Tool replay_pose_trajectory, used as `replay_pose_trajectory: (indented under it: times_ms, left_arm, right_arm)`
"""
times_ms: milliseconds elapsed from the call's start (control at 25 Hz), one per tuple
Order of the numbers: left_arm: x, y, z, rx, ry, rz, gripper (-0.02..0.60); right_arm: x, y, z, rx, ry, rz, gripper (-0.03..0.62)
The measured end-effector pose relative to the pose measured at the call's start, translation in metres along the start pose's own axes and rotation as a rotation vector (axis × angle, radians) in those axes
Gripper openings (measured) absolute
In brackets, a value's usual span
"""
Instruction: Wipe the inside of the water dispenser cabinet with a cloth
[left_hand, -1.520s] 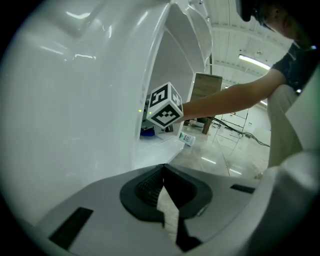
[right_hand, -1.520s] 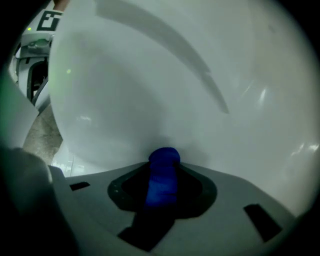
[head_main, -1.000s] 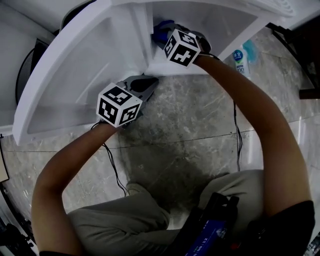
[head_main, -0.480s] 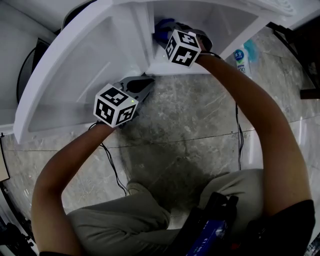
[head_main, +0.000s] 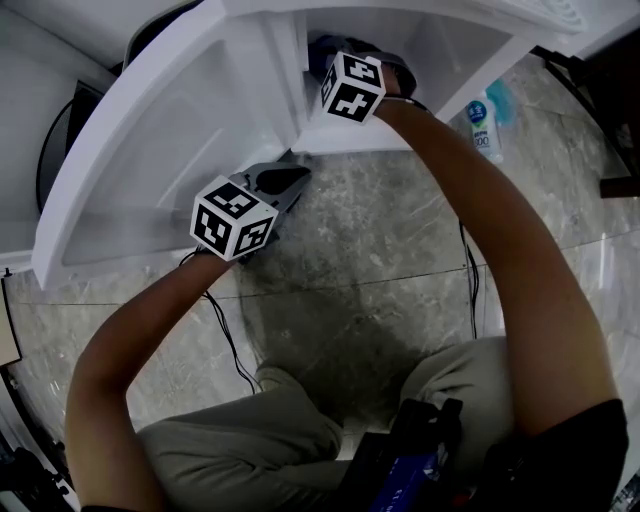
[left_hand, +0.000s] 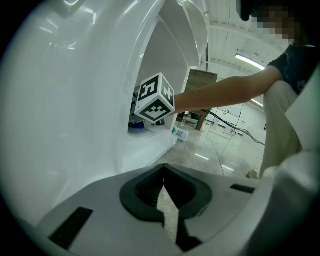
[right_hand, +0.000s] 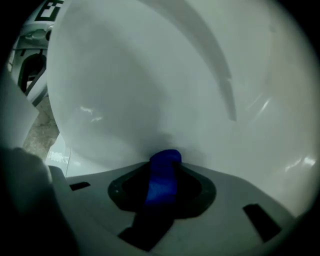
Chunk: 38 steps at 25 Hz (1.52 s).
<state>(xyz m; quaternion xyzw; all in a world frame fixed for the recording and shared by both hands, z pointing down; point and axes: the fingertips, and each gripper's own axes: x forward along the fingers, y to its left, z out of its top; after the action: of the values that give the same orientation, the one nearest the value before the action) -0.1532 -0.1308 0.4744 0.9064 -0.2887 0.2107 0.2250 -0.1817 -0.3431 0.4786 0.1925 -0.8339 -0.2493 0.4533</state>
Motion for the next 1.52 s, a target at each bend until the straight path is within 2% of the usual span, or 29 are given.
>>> replay_pose_trajectory:
  times_ms: [80, 200, 400, 560, 720, 840, 960, 1040, 1280, 1520]
  left_arm:
    - [0.000, -0.003, 0.007, 0.000, -0.012, -0.003, 0.008]
    - [0.003, -0.009, 0.024, 0.030, -0.030, -0.010, 0.009]
    - [0.006, -0.015, 0.043, 0.017, -0.053, -0.007, 0.008]
    - [0.012, -0.036, 0.057, 0.001, -0.069, -0.040, 0.009]
    - [0.019, -0.054, 0.066, 0.009, -0.075, -0.071, 0.008]
    - [0.019, -0.057, 0.068, 0.002, -0.079, -0.073, 0.008]
    - [0.018, -0.055, 0.065, -0.005, -0.075, -0.069, 0.009]
    - [0.017, -0.054, 0.063, -0.007, -0.071, -0.066, 0.009]
    - [0.015, -0.049, 0.062, -0.012, -0.074, -0.054, 0.008]
    - [0.012, -0.051, 0.055, -0.020, -0.059, -0.053, 0.009]
  right_arm:
    - [-0.005, 0.005, 0.001, 0.046, -0.002, 0.016, 0.104]
    - [-0.028, 0.008, 0.008, 0.124, -0.068, 0.008, 0.104]
    - [-0.083, -0.018, 0.028, 0.296, -0.223, -0.111, 0.104]
    - [-0.119, -0.047, 0.042, 0.432, -0.332, -0.201, 0.104]
    - [-0.158, -0.073, 0.068, 0.572, -0.530, -0.260, 0.104]
    - [-0.192, -0.085, 0.097, 0.606, -0.700, -0.298, 0.104]
    - [-0.213, -0.092, 0.116, 0.686, -0.802, -0.335, 0.104]
    - [-0.214, -0.096, 0.118, 0.726, -0.821, -0.361, 0.104]
    - [-0.208, -0.106, 0.115, 0.707, -0.827, -0.415, 0.104]
    - [-0.182, -0.138, 0.106, 0.721, -0.771, -0.497, 0.104]
